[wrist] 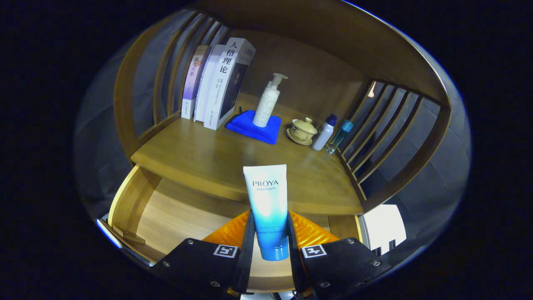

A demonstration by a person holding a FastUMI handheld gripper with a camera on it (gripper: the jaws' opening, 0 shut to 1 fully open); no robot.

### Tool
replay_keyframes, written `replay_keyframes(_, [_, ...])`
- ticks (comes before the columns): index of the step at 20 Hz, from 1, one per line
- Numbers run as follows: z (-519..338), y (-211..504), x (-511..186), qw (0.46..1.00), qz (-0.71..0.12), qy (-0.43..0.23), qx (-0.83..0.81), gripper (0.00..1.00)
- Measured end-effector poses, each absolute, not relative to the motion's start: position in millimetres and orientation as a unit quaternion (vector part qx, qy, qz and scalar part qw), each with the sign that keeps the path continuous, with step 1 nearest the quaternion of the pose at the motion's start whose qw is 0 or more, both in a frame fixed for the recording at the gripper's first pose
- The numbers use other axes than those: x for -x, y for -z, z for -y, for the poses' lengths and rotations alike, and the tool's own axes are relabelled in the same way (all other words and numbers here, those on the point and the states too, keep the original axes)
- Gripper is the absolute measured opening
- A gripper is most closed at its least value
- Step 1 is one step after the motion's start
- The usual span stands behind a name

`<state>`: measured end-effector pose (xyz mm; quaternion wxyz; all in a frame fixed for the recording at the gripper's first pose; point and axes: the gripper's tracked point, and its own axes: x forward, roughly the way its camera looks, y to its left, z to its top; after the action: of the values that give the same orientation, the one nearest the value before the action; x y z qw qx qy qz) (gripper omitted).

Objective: Pull open the drawer, take out the items inside it, and place them on the countertop above the cabinet.

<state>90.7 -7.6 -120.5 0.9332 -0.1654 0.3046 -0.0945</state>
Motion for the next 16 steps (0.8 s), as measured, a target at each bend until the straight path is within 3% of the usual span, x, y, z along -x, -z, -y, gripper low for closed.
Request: replay_keyframes(16, [21,116,-202,0.962,-0.262,0.058,0.059,0.42])
